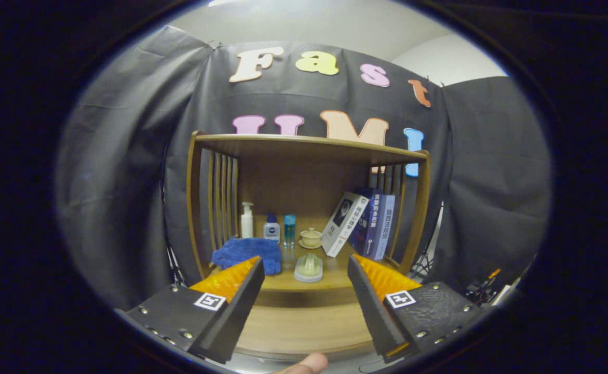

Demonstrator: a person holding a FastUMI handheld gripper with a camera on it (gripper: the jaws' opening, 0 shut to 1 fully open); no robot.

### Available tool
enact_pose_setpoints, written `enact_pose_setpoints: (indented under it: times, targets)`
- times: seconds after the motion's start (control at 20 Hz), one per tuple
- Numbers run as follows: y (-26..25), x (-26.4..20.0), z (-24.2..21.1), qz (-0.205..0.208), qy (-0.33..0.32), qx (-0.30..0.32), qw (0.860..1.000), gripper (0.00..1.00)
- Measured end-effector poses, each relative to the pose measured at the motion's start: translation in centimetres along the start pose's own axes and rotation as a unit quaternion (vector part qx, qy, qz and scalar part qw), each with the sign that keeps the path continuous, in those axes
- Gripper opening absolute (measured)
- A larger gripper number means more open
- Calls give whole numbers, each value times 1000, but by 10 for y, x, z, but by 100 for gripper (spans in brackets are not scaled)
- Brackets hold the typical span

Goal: Pull open the drawer, take out the items inside it, and place them on the countertop above the cabinet.

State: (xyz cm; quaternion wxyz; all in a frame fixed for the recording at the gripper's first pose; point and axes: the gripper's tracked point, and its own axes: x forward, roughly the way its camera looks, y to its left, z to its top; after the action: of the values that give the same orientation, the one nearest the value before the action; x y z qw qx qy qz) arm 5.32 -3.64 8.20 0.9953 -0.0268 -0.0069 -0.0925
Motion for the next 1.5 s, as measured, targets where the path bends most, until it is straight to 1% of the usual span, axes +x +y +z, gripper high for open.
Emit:
enact_pose_setpoints:
  times: [0.25, 0.35, 0.45, 0.6, 0.7, 0.85, 1.05, 1.2, 1.5]
  targets:
    - [-8, -30, -28, 2, -6, 1, 1000, 96]
    - [-8, -40, -52, 14, 9, 4, 1000, 96]
    - [-14, -45, -76, 16, 23, -4, 1000, 96]
    - [-26, -46, -106, 4, 41, -9, 999, 97]
    - [-23, -49, -119, 10, 41, -5, 999, 97]
    - [-29, -52, -150, 5, 52, -1, 999, 97]
    - [-25, -51, -197, 19, 78, 20, 997, 97]
    - [-30, -46, -231, 19, 104, 12, 994, 97]
    - [-31, -33, -271, 28, 131, 16, 991, 97]
